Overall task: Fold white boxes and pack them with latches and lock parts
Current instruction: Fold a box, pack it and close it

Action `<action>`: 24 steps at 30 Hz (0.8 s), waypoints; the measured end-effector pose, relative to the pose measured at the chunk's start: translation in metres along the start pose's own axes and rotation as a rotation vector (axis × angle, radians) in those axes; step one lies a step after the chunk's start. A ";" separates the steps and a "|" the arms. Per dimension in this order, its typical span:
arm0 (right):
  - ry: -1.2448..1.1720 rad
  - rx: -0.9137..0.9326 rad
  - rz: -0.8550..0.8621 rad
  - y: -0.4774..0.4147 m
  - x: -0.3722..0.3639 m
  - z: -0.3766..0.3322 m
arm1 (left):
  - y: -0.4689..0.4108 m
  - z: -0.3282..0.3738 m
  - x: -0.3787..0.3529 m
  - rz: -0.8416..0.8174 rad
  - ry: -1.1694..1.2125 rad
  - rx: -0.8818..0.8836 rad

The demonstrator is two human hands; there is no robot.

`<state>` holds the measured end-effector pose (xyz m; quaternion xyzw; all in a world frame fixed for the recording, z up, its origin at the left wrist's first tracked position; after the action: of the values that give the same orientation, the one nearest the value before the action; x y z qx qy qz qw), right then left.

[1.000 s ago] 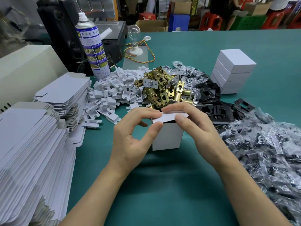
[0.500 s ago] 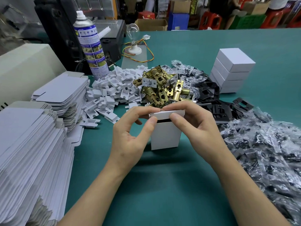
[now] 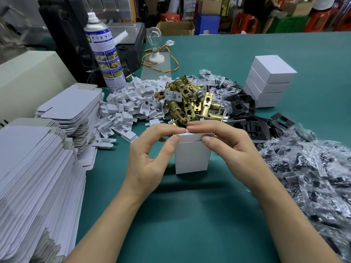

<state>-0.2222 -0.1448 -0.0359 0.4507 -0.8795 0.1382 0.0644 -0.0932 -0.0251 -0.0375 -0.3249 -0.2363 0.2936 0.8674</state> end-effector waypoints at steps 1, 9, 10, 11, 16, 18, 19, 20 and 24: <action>0.007 0.004 0.003 0.000 0.000 0.000 | 0.000 0.001 0.000 -0.002 -0.009 -0.010; 0.070 0.026 0.007 0.001 0.002 -0.001 | -0.001 0.013 0.002 0.007 -0.075 -0.125; 0.077 0.026 0.007 0.001 0.002 -0.001 | -0.001 0.014 0.003 0.005 -0.087 -0.135; 0.086 0.028 0.008 0.001 0.002 -0.001 | -0.001 0.015 0.003 0.004 -0.098 -0.145; 0.154 0.038 0.001 0.001 0.003 -0.002 | 0.000 0.016 0.002 -0.023 -0.125 -0.172; 0.167 0.039 -0.013 0.000 0.003 -0.002 | 0.000 0.015 0.000 -0.043 -0.141 -0.178; 0.165 0.044 -0.018 0.000 0.002 -0.002 | -0.001 0.016 -0.001 -0.050 -0.149 -0.181; 0.158 0.049 -0.022 -0.001 0.002 -0.002 | -0.001 0.016 -0.001 -0.054 -0.152 -0.182; 0.150 0.061 0.016 -0.001 0.005 0.001 | -0.002 0.015 -0.001 -0.030 -0.117 -0.141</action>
<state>-0.2241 -0.1497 -0.0356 0.4337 -0.8713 0.1986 0.1154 -0.1018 -0.0204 -0.0264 -0.3639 -0.3113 0.2817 0.8314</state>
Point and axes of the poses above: each hand's wrist, its own y-axis away from the middle knuckle, its own x-axis out of the back of the hand, z = x × y, the point moved 9 cm from there along -y, towards the middle knuckle, and after that the axes turned 10 degrees about -x, right-handed, at the moved point
